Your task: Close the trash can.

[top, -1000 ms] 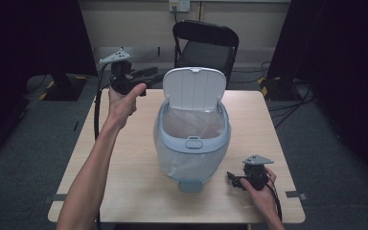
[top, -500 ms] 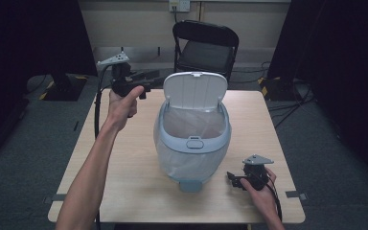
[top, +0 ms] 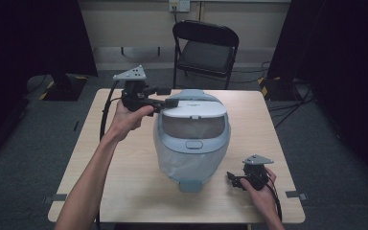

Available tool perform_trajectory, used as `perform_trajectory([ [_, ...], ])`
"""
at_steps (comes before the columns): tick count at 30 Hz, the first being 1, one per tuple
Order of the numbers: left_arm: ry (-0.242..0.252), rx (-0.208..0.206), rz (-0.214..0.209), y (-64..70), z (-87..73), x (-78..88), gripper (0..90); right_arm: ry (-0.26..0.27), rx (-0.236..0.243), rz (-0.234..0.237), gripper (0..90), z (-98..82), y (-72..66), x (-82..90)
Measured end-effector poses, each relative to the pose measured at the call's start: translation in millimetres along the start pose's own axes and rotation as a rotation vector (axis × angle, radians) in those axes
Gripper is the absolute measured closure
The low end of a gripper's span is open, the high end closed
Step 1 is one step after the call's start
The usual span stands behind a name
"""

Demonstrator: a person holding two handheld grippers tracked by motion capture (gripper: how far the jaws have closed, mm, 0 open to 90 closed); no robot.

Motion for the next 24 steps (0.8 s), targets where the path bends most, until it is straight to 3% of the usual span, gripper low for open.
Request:
perform_trajectory([
  [6, -0.054, -0.038, -0.004, 19.6, -7.5, -8.0, 33.1, 0.000, -0.001, 0.000, 12.7, 0.0, -0.1, 0.0],
  [10, -0.082, -0.069, 0.035, 31.6, -10.9, -14.0, 29.2, 0.000, -0.001, 0.000, 12.7, 0.0, -0.1, 0.0],
  [12, -0.101, -0.065, 0.030, 37.7, -13.1, -18.5, 26.9, 0.000, -0.001, 0.000, 12.7, 0.0, -0.1, 0.0],
  [14, -0.108, -0.086, 0.041, 44.2, -14.1, -20.8, 20.8, 0.000, -0.001, 0.000, 12.7, 0.0, -0.1, 0.0],
  [19, -0.085, -0.098, 0.055, 56.4, -15.2, -26.0, 20.1, 0.000, 0.000, 0.000, 12.7, 0.0, 0.0, 0.0],
  [22, -0.074, -0.135, 0.025, 61.6, -16.3, -28.8, 20.1, 0.000, 0.000, 0.000, 12.7, -0.1, -0.1, 0.0],
  [23, -0.092, -0.158, 0.048, 61.6, -17.8, -30.2, 20.4, 0.000, 0.000, -0.001, 12.7, -0.1, -0.1, 0.0],
  [24, -0.078, -0.163, 0.047, 61.5, -18.4, -30.9, 20.9, 0.000, -0.001, -0.001, 12.7, 0.0, -0.1, 0.0],
])
Point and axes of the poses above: each handheld gripper's, and its own axes: x roughly backward along the jaws, z roughly out of its top, y roughly to its right, the point moved 5 cm from there along -x, roughly forward along the jaws, and after that the axes turned 11 degrees about -y, right-handed, at the moved point
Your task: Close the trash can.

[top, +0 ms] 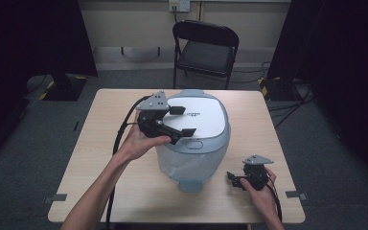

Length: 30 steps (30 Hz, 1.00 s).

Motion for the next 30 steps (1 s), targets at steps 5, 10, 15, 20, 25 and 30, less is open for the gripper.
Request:
perform_trajectory([
  [5, 0.026, 0.042, 0.018, -5.6, -1.7, 0.7, 21.1, 0.000, 0.000, -0.001, 12.7, 0.0, 0.0, 0.0],
  [10, 0.032, 0.066, 0.027, -9.9, -3.6, 7.0, 24.5, 0.000, -0.002, -0.001, 12.7, 0.1, 0.0, 0.0],
  [15, 0.095, 0.121, 0.104, -28.4, -7.9, 32.5, 24.1, 0.000, -0.002, -0.001, 12.7, 0.1, 0.0, 0.0],
  [20, 0.101, 0.148, 0.153, -41.7, -22.9, 54.2, 21.8, 0.000, -0.002, -0.001, 12.7, 0.1, -0.1, 0.0],
  [25, 0.098, 0.208, 0.155, -47.7, -41.3, 66.1, 20.1, 0.000, -0.002, -0.001, 12.7, 0.1, -0.1, 0.0],
  [30, 0.052, 0.220, 0.219, -52.1, -63.9, 78.2, 19.4, 0.000, -0.002, -0.001, 12.7, 0.1, -0.1, 0.0],
])
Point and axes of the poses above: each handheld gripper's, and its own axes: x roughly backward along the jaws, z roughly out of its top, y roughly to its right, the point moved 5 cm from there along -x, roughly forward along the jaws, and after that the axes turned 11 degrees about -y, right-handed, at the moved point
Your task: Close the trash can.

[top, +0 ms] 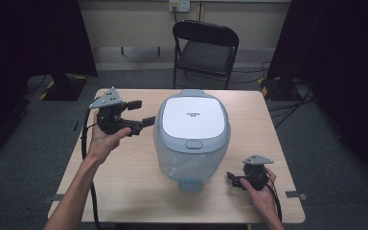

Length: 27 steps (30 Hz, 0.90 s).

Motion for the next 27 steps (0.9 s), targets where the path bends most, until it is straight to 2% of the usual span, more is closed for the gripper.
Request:
perform_trajectory([
  [2, -0.019, 0.024, 0.019, -5.3, -10.2, 3.3, 21.2, 0.000, 0.000, 0.000, 12.7, 0.0, 0.0, 0.0],
  [9, -0.067, 0.064, 0.060, -19.2, -49.8, 11.2, 18.7, 0.000, 0.000, 0.000, 12.7, 0.0, 0.0, 0.0],
  [13, -0.097, 0.075, 0.063, -24.7, -78.3, 11.5, 20.7, 0.000, 0.000, 0.000, 12.7, 0.0, 0.0, 0.0],
  [15, -0.119, 0.093, 0.076, -26.2, -94.0, 9.8, 20.5, 0.000, 0.000, 0.000, 12.7, 0.0, 0.0, 0.0],
  [17, -0.144, 0.104, 0.081, -27.8, -105.6, 8.5, 20.5, 0.000, 0.000, 0.000, 12.7, 0.0, 0.0, 0.0],
  [18, -0.169, 0.103, 0.098, -30.1, -115.0, 7.2, 20.5, 0.000, 0.000, 0.000, 12.7, 0.0, 0.0, 0.0],
  [23, -0.244, 0.142, 0.125, -38.4, -146.3, -3.8, 20.6, 0.000, 0.000, 0.000, 12.7, 0.0, 0.0, 0.0],
  [24, -0.272, 0.159, 0.125, -42.2, -157.2, -8.6, 20.5, 0.000, 0.000, 0.000, 12.7, 0.0, 0.0, 0.0],
  [26, -0.319, 0.178, 0.159, -46.9, -176.1, -15.5, 20.6, 0.000, 0.000, 0.000, 12.7, 0.0, 0.0, 0.0],
  [27, -0.337, 0.183, 0.157, -47.7, -183.0, -18.0, 21.0, 0.000, 0.000, 0.000, 12.7, 0.0, 0.0, 0.0],
])
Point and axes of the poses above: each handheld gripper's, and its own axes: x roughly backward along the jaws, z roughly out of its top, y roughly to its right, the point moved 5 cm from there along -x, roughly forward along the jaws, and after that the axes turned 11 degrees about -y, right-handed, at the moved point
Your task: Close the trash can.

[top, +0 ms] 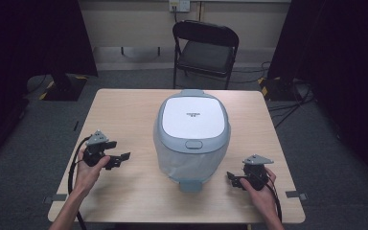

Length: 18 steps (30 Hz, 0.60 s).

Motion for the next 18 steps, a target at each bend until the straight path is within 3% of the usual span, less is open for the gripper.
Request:
perform_trajectory([
  [2, -0.043, 0.020, -0.003, -1.8, -13.7, -10.6, 21.3, 0.000, 0.000, 0.000, 12.7, 0.0, 0.0, 0.0],
  [4, -0.101, 0.013, -0.013, 0.0, -24.4, -15.5, 22.6, 0.000, 0.000, 0.000, 12.7, 0.0, 0.0, 0.0],
  [8, -0.121, 0.010, 0.019, -0.5, -37.7, -17.5, 22.7, 0.000, 0.000, 0.000, 12.7, 0.0, 0.0, 0.0],
  [12, -0.095, 0.033, 0.043, 0.0, -45.6, -19.8, 22.2, 0.000, -0.001, 0.000, 12.7, 0.0, -0.1, 0.0],
  [14, -0.081, 0.014, 0.074, 2.2, -47.5, -21.5, 21.8, 0.000, 0.000, 0.000, 12.7, 0.0, 0.0, 0.0],
  [15, -0.079, -0.011, 0.108, 3.5, -48.2, -22.9, 21.8, 0.000, 0.000, 0.000, 12.7, 0.0, 0.0, 0.0],
  [16, -0.069, 0.009, 0.105, 4.4, -48.5, -24.1, 18.9, 0.000, 0.000, 0.000, 12.7, 0.0, 0.0, 0.0],
  [18, -0.069, 0.010, 0.107, 4.4, -48.4, -24.2, 18.1, 0.000, 0.000, -0.001, 12.7, 0.0, 0.0, 0.0],
])
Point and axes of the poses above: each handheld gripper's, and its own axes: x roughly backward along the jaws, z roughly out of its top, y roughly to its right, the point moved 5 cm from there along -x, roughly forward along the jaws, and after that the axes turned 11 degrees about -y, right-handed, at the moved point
